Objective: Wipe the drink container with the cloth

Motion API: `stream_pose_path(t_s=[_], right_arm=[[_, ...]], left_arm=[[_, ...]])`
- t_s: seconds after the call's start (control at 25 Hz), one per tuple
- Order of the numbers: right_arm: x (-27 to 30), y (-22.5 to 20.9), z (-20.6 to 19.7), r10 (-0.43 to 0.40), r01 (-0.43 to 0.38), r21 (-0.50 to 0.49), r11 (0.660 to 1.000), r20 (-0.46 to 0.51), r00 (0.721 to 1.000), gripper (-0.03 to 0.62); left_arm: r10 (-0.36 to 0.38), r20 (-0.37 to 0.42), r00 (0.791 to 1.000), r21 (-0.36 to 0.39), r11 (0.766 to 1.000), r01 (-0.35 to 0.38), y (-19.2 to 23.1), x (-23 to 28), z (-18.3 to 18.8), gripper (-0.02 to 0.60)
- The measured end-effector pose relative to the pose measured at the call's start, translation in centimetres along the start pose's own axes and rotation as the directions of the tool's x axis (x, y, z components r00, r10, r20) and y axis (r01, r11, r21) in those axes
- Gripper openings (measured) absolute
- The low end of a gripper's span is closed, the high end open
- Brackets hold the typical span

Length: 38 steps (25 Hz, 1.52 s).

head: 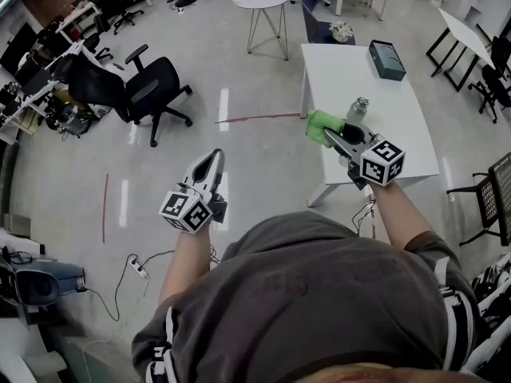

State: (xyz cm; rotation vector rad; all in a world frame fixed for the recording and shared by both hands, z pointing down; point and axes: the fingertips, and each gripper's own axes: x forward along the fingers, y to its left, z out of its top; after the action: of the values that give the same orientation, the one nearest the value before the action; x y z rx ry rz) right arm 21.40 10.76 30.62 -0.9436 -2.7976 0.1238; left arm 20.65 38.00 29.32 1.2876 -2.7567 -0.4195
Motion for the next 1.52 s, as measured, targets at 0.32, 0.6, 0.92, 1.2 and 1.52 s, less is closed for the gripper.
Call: stream_pose_path(t_s=[0.32, 0.6, 0.92, 1.2, 1.52], right_arm=[[0.3, -2.8, 0.4, 0.022, -0.022, 0.003, 1.0, 0.006, 1.0, 0.114], [5.6, -5.2, -0.2, -0.001, 0.001, 0.02, 1.0, -0.006, 1.0, 0.114], [17.8, -9.2, 2.9, -0.076, 0.075, 0.032, 0.997, 0.02, 0.997, 0.112], [28.5, -12.4, 6.9, -0.124, 0.122, 0.042, 0.992, 0.049, 0.991, 0.112], [36.0, -16.1, 8.6, -0.117, 0.116, 0.052, 0.992, 0.032, 0.993, 0.112]], left_arm=[[0.005, -0.014, 1.0, -0.016, 1.0, -0.006, -0.2, 3.2, -0.7, 0.006], [-0.036, -0.025, 0.999, -0.036, 0.999, 0.035, 5.2, 6.7, -1.1, 0.006], [-0.149, -0.04, 0.988, -0.016, 0.989, 0.149, 18.0, 14.0, 2.7, 0.006], [-0.212, -0.058, 0.976, 0.016, 0.977, 0.213, 28.7, 19.4, 8.1, 0.006], [-0.201, -0.072, 0.977, 0.002, 0.979, 0.202, 36.1, 23.5, 9.8, 0.006]])
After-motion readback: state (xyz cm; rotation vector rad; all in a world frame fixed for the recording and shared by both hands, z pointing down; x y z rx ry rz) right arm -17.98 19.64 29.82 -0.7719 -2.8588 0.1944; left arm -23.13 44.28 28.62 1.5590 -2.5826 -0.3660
